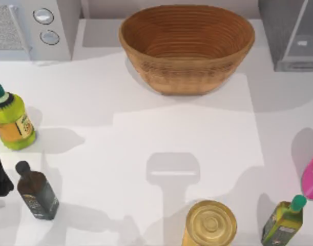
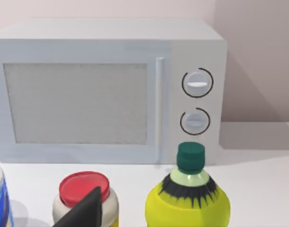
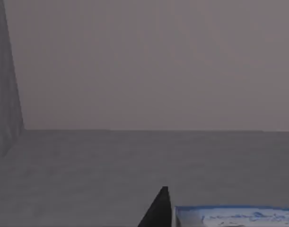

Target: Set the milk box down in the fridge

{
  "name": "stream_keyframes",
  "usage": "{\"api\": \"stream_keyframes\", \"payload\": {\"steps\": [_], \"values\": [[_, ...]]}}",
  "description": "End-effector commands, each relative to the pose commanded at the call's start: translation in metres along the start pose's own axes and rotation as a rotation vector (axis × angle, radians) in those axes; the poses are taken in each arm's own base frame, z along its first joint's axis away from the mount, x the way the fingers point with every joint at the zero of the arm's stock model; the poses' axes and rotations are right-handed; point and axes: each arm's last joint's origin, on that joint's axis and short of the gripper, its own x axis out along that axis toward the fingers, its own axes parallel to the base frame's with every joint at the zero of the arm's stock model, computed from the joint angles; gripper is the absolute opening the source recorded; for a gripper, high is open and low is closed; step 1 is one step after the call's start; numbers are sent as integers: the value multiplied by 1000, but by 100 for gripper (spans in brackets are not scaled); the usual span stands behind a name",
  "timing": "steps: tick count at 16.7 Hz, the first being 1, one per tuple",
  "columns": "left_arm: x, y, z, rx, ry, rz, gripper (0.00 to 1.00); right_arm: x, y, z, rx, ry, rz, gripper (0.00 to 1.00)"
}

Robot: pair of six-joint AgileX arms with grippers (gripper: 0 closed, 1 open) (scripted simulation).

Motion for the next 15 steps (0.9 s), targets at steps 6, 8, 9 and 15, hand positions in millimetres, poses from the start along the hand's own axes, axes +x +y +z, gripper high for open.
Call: {"api": "stream_keyframes", "payload": {"steps": [6, 8, 9, 15], "values": [[0, 0, 0, 0, 0, 0, 100, 61, -3, 26, -8, -37, -7, 0], [0, 0, 0, 0, 0, 0, 100, 69, -3, 21, 0, -9, -12, 0], [0, 0, 0, 0, 0, 0, 100, 70, -2, 20, 1, -5, -13, 0], [0, 0, 0, 0, 0, 0, 100, 70, -2, 20, 1, -5, -13, 23]]}}
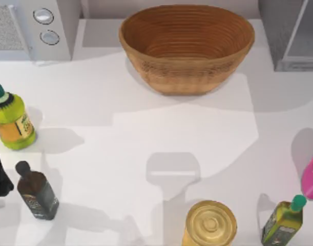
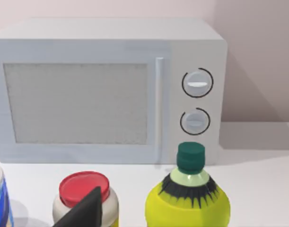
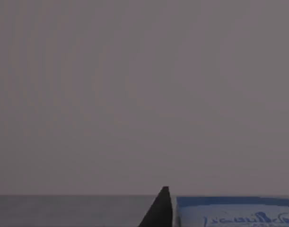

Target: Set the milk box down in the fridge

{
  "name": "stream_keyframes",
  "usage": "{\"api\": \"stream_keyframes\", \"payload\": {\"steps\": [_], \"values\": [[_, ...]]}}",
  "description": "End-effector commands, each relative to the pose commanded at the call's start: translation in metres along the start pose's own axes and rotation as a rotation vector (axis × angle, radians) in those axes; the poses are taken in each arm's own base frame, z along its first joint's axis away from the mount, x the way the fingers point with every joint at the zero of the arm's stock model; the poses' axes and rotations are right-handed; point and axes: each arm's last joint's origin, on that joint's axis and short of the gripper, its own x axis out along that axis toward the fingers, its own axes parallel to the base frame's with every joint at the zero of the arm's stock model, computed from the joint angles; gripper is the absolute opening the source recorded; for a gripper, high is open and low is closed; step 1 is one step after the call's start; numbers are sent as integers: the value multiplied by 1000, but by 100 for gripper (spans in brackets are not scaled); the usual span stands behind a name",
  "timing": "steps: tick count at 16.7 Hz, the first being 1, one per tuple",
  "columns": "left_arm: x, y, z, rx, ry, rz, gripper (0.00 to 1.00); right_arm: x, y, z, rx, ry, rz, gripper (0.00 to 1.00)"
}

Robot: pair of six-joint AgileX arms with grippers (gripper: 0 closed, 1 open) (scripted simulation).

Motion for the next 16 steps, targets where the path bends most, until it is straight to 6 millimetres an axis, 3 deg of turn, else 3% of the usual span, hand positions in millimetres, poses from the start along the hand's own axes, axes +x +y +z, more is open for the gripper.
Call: {"api": "stream_keyframes", "payload": {"steps": [10, 16], "values": [[0, 0, 0, 0, 0, 0, 100, 0, 0, 0, 0, 0, 0, 98], [0, 0, 0, 0, 0, 0, 100, 0, 0, 0, 0, 0, 0, 100]]}}
